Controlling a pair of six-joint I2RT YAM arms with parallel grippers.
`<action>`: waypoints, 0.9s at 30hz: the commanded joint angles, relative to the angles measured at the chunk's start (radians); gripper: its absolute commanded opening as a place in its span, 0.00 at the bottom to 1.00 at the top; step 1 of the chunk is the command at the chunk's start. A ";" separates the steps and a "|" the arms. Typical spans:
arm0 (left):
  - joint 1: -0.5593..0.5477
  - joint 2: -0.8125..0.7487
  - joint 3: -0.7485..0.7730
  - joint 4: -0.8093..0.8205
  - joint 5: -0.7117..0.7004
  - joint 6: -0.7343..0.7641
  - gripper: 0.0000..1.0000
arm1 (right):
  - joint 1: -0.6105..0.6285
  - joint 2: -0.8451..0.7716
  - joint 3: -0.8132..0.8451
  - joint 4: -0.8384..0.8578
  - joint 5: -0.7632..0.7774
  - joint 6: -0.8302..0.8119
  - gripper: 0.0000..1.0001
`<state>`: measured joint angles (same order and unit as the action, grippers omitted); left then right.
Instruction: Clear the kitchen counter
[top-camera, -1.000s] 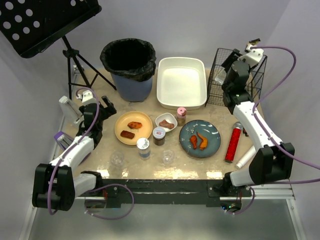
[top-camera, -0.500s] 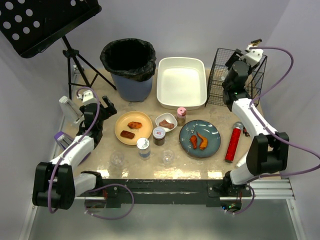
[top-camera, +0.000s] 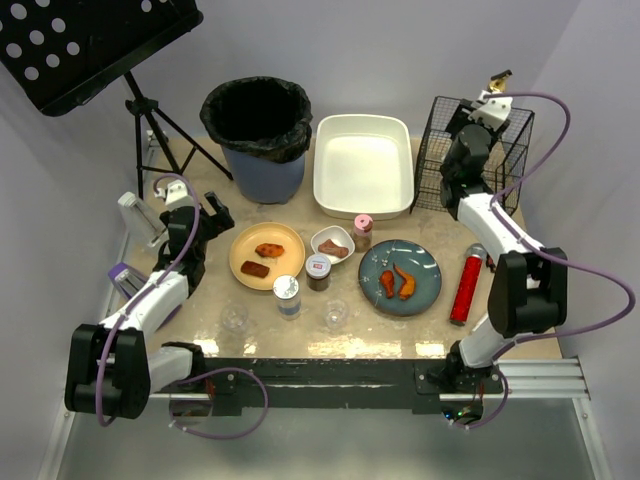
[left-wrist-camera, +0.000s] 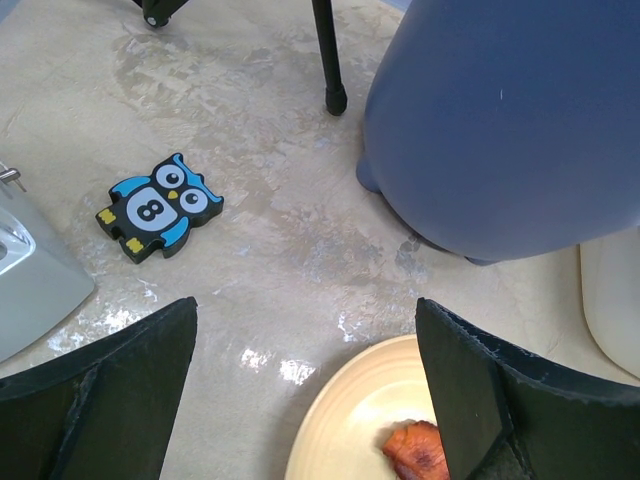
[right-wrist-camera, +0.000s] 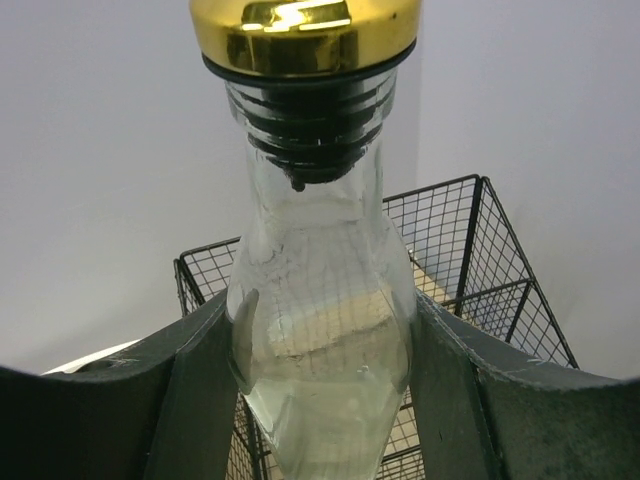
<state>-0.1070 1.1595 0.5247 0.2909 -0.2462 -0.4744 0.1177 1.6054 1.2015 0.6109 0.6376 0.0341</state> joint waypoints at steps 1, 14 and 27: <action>-0.002 0.003 0.009 0.050 0.008 0.023 0.94 | -0.001 0.016 0.012 0.105 -0.059 -0.060 0.00; -0.002 0.008 0.012 0.053 0.012 0.025 0.94 | -0.010 0.028 0.001 0.225 -0.128 -0.135 0.00; -0.002 0.020 0.024 0.053 0.015 0.026 0.94 | -0.018 0.024 0.046 0.247 -0.148 -0.157 0.00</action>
<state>-0.1070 1.1725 0.5251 0.2977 -0.2386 -0.4671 0.1101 1.6470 1.1870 0.7300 0.5182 -0.0990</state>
